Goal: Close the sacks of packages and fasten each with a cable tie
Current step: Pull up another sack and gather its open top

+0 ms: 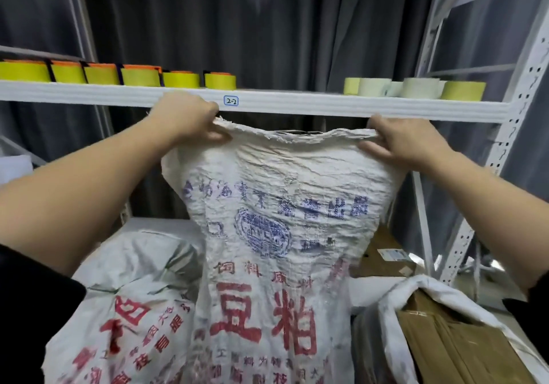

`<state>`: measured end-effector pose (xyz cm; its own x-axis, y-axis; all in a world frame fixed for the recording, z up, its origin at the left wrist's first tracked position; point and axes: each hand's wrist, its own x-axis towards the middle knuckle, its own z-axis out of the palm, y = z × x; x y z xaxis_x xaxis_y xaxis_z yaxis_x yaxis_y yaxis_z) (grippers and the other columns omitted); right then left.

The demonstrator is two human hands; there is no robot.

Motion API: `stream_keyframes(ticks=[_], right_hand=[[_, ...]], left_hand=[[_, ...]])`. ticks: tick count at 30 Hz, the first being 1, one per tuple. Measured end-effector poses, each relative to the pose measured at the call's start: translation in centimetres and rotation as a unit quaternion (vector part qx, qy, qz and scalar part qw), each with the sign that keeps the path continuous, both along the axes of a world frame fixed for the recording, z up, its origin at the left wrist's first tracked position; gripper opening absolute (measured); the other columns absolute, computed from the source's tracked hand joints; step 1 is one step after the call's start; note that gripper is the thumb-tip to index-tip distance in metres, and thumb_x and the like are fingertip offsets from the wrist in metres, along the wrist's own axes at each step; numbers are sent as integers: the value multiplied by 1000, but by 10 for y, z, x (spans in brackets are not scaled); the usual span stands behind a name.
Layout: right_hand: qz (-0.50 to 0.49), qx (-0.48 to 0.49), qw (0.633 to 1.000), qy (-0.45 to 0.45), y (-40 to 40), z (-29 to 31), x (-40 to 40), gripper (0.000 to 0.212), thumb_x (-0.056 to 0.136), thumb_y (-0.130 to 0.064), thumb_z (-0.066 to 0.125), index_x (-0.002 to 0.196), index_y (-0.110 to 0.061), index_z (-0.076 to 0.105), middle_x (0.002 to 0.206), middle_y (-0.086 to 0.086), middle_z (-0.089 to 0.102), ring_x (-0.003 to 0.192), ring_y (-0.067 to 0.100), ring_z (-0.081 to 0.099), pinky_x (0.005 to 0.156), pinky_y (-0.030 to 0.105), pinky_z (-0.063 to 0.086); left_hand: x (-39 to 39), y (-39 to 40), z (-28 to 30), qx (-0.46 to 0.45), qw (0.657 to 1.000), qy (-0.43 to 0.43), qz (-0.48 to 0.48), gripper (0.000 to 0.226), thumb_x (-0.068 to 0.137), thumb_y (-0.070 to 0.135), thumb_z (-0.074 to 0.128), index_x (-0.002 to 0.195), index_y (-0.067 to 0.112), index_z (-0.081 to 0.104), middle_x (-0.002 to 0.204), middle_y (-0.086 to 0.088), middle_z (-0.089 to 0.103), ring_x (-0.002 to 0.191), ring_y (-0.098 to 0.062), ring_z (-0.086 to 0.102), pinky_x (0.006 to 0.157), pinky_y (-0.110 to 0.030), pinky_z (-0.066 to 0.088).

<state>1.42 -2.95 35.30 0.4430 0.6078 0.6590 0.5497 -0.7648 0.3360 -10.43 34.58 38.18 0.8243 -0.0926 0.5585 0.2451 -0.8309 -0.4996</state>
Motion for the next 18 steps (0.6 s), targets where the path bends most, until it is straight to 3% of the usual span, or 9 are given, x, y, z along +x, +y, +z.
stream_keyframes(ticks=[3,6,8,10,12,14,16,18], right_hand=[[-5,46,999,-4,5,0,2,42,95,-47,45,106,-7,49,92,21,68,77,41,63,60,38,35],[20,69,997,-1,9,-3,1,37,98,-40,42,102,-5,54,96,19,66,79,40,62,62,40,38],[35,79,996,-1,14,-1,-3,34,99,-39,42,98,-7,55,94,17,66,80,39,62,62,40,40],[41,86,995,6,24,5,-11,33,98,-40,43,93,-9,54,89,16,66,79,37,61,60,39,38],[36,90,994,41,40,11,-19,33,97,-43,44,92,-11,51,85,13,65,78,35,59,60,37,34],[55,93,989,98,54,16,-26,32,95,-46,47,92,-14,50,79,7,62,74,30,56,60,36,33],[102,97,974,177,57,19,-30,35,92,-50,51,88,-15,50,76,0,59,71,21,53,61,36,36],[110,76,961,242,49,21,-30,41,90,-56,52,85,-15,52,76,-2,58,69,16,51,61,34,36]], left_hand=[[-2,2,4,31,999,8,15,56,80,73,44,79,17,45,89,-9,67,82,-29,64,59,-28,40],[2,-1,-21,13,994,111,-13,54,83,71,40,100,22,56,101,-2,68,95,-24,63,71,-30,42],[2,-24,-35,-103,975,182,-81,61,83,72,40,122,26,50,116,1,64,106,-21,59,82,-33,41],[5,-64,-40,-257,931,189,-176,64,84,70,42,131,26,43,126,1,58,111,-20,56,91,-34,43],[15,-109,-39,-369,883,147,-252,55,87,62,49,127,24,45,121,2,60,107,-18,57,90,-34,45],[25,-140,-37,-411,860,107,-284,37,88,52,54,108,21,49,99,5,62,93,-19,58,79,-35,46],[32,-149,-36,-402,864,70,-293,24,91,42,51,89,19,48,79,5,58,82,-24,58,67,-36,43],[34,-142,-37,-364,880,47,-303,19,94,37,47,83,21,47,73,3,55,77,-27,58,60,-36,37]])
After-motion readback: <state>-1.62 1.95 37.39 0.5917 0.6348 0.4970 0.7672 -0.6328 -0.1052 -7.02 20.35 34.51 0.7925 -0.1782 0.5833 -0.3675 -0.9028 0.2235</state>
